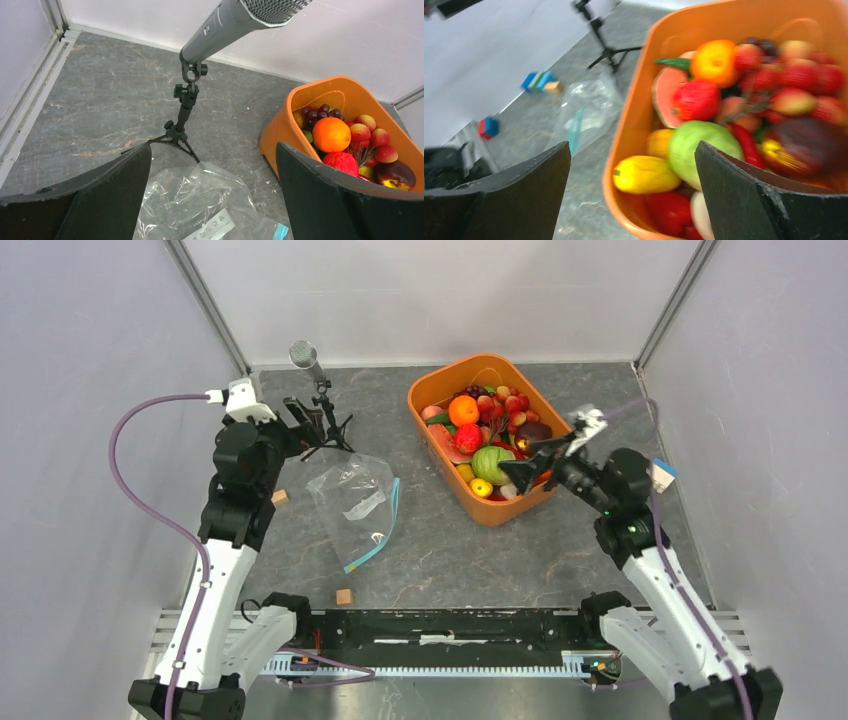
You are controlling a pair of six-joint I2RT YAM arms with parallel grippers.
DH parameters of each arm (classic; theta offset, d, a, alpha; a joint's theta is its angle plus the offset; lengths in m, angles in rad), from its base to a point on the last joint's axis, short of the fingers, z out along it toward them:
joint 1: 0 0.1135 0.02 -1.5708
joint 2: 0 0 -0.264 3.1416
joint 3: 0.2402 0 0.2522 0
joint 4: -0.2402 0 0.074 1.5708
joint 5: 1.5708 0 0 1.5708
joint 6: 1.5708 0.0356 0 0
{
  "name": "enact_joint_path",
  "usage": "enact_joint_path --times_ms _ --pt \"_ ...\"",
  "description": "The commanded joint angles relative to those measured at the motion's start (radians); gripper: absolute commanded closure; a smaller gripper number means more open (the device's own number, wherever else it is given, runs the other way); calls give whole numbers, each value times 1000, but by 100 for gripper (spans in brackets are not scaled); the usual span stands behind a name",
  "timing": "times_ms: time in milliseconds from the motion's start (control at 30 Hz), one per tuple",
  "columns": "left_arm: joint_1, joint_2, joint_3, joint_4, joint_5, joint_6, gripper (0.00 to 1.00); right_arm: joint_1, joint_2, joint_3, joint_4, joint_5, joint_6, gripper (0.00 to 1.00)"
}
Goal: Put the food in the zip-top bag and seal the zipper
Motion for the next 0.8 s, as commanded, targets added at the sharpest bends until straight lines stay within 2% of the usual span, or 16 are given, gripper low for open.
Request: enact_joint_path --times_ms 0,67,167,267,367,400,533,667,700,767 --pt "-1 -30 24 -43 69 -30 0 245 117 192 -127 99 -123 2" --pt "-1 -54 -3 -63 123 -73 0 365 198 256 -185 180 -142 2" --pt "-1 -86 -41 -56 219 -59 0 532 326 310 -202 302 -155 2" --pt "-1 -103 -43 -84 218 -36 0 630 427 342 -207 380 -162 2" --pt "-1 -105 -30 -136 174 -14 0 644 526 368 -209 374 -156 2" --pt "-1 -102 -27 -151 166 -8 0 644 564 382 -228 417 -156 2" --pt "-1 -87 -21 -204 174 -2 0 645 647 401 -291 647 -156 2" --pt "-1 -77 -51 -204 210 -14 0 638 652 367 -368 894 -142 2" --pt "-1 -72 -58 -200 215 -19 0 637 647 361 -385 899 -147 2" --pt "-1 -60 -67 -190 234 -25 0 636 632 338 -372 805 -179 2"
